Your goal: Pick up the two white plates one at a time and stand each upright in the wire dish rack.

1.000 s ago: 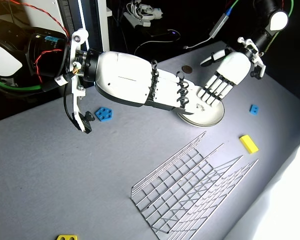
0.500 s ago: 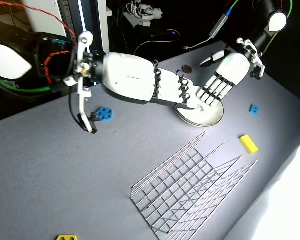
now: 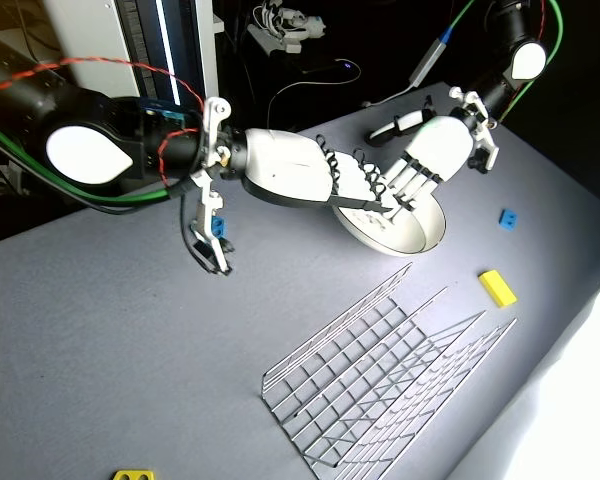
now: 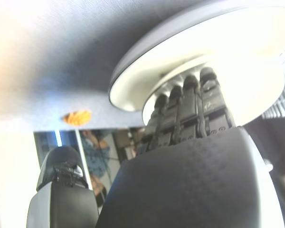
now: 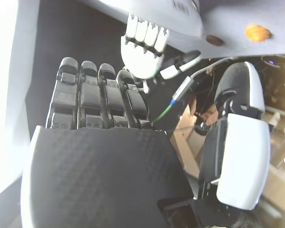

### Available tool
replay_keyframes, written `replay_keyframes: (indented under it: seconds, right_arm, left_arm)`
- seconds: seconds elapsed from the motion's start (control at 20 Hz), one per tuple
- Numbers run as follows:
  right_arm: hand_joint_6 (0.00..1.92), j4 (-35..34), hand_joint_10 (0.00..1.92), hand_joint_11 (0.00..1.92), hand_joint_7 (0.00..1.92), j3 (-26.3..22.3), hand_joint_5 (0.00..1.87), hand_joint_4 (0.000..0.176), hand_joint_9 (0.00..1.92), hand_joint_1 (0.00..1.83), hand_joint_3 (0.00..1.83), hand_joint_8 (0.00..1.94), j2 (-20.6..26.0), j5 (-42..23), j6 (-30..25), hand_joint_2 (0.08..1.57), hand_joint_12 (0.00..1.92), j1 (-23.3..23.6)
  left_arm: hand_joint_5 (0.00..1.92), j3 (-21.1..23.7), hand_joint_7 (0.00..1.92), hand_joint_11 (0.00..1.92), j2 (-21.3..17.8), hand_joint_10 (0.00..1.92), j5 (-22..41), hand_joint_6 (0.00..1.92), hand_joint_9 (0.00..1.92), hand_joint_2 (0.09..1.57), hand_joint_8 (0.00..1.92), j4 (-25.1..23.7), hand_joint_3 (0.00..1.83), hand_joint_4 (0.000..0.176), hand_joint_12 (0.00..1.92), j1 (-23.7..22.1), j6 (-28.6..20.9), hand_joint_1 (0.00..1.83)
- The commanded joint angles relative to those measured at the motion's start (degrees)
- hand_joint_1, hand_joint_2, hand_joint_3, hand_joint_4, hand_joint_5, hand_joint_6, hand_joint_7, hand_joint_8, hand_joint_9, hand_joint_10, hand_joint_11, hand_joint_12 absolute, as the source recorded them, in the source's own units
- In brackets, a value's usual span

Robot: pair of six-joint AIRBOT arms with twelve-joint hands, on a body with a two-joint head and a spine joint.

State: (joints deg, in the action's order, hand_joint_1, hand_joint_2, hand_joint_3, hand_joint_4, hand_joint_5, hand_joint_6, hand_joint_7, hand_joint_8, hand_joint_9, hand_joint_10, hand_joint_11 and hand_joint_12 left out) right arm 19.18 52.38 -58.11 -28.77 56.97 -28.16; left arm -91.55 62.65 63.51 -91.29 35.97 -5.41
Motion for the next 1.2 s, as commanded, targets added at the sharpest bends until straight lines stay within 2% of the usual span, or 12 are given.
replay_keyframes:
  seconds: [0.0,0.1,0.15,0.2,0.25,0.3,0.35,0.55,0.6,0.65,1.0,1.15]
  right_arm:
    - [0.00,-0.5,0.00,0.00,0.00,0.0,0.00,0.000,0.00,0.51,0.00,0.00,-0.3,-6.5,0.3,0.95,0.00,0.4]
    - [0.00,-0.5,0.00,0.01,0.00,1.1,0.00,0.000,0.00,0.53,0.00,0.00,-2.1,-5.8,1.3,0.94,0.00,0.7]
    - [0.00,-0.5,0.00,0.00,0.00,1.7,0.00,0.000,0.00,0.64,0.00,0.00,-2.9,-5.1,1.5,0.93,0.00,0.7]
    - [0.01,-0.5,0.00,0.05,0.02,2.4,0.04,0.000,0.00,1.06,0.00,0.01,-3.8,-4.9,1.6,0.89,0.03,0.7]
    - [0.01,-0.5,0.00,0.01,0.04,3.2,0.08,0.000,0.01,1.15,0.00,0.00,-4.7,-4.7,1.8,0.89,0.18,0.7]
    - [0.01,-0.5,0.00,0.01,0.04,4.0,0.08,0.000,0.01,1.15,0.00,0.00,-5.5,-3.9,1.8,0.89,0.18,0.8]
    - [0.01,-0.5,0.01,0.00,0.13,4.6,0.20,0.000,0.12,1.15,0.00,0.01,-6.3,-3.2,2.0,0.88,0.73,0.9]
    - [0.01,0.2,0.01,0.00,0.18,5.8,0.25,0.000,0.15,1.28,0.00,0.01,-8.2,-2.8,2.4,0.89,0.67,1.2]
    - [0.01,0.2,0.01,0.00,0.19,6.2,0.26,0.006,0.16,1.27,0.01,0.01,-8.8,-2.8,2.5,0.90,0.64,1.3]
    - [0.02,0.2,0.03,0.00,0.28,6.7,0.33,0.001,0.24,1.25,0.00,0.02,-9.7,-2.8,2.5,0.91,0.85,1.5]
    - [0.00,0.1,0.01,0.00,0.31,11.0,0.36,0.000,0.26,1.24,0.01,0.00,-15.1,-2.8,2.4,0.96,0.91,2.7]
    - [0.01,0.1,0.02,0.00,0.38,12.9,0.43,0.000,0.31,1.28,0.00,0.01,-16.7,-3.0,2.4,0.95,1.02,2.9]
  left_arm:
    - [0.00,0.6,0.00,0.00,0.6,0.00,1.4,0.00,0.00,1.01,0.00,0.9,0.00,0.000,0.00,0.3,0.2,0.00]
    - [0.00,0.9,0.00,0.00,0.9,0.00,1.2,0.00,0.00,1.01,0.00,1.3,0.00,0.000,0.00,0.3,0.3,0.00]
    - [0.00,1.0,0.00,0.00,1.1,0.00,1.2,0.00,0.00,1.01,0.00,1.3,0.00,0.000,0.00,0.3,0.5,0.00]
    - [0.00,0.9,0.00,0.00,1.3,0.00,1.1,0.00,0.00,1.01,0.00,1.3,0.00,0.000,0.00,0.3,0.6,0.00]
    - [0.00,0.9,0.00,0.00,1.4,0.00,0.8,0.00,0.00,1.01,0.00,1.3,0.00,0.000,0.00,0.3,0.6,0.00]
    - [0.00,0.9,0.00,0.00,1.5,0.00,0.7,0.00,0.00,1.01,0.00,1.3,0.00,0.000,0.00,0.3,0.6,0.00]
    - [0.00,0.9,0.00,0.00,1.6,0.00,0.7,0.00,0.00,1.02,0.00,1.3,0.00,0.000,0.00,0.3,0.6,0.00]
    - [0.01,0.7,0.00,0.00,1.7,0.00,0.6,0.00,0.00,1.01,0.00,1.5,0.00,0.000,0.00,0.3,0.6,0.00]
    - [0.00,0.7,0.00,0.00,1.8,0.00,0.6,0.00,0.00,1.01,0.00,1.6,0.00,0.000,0.00,0.2,0.6,0.00]
    - [0.00,0.7,0.00,0.00,1.8,0.00,0.6,0.00,0.00,1.01,0.00,1.7,0.00,0.000,0.00,0.2,0.6,0.00]
    - [0.00,0.3,0.00,0.00,1.9,0.00,0.5,0.00,0.00,1.01,0.00,1.8,0.00,0.000,0.00,0.2,0.6,0.00]
    - [0.01,0.3,0.00,0.00,1.9,0.00,0.5,0.01,0.00,1.01,0.00,1.8,0.00,0.000,0.00,0.2,0.6,0.00]
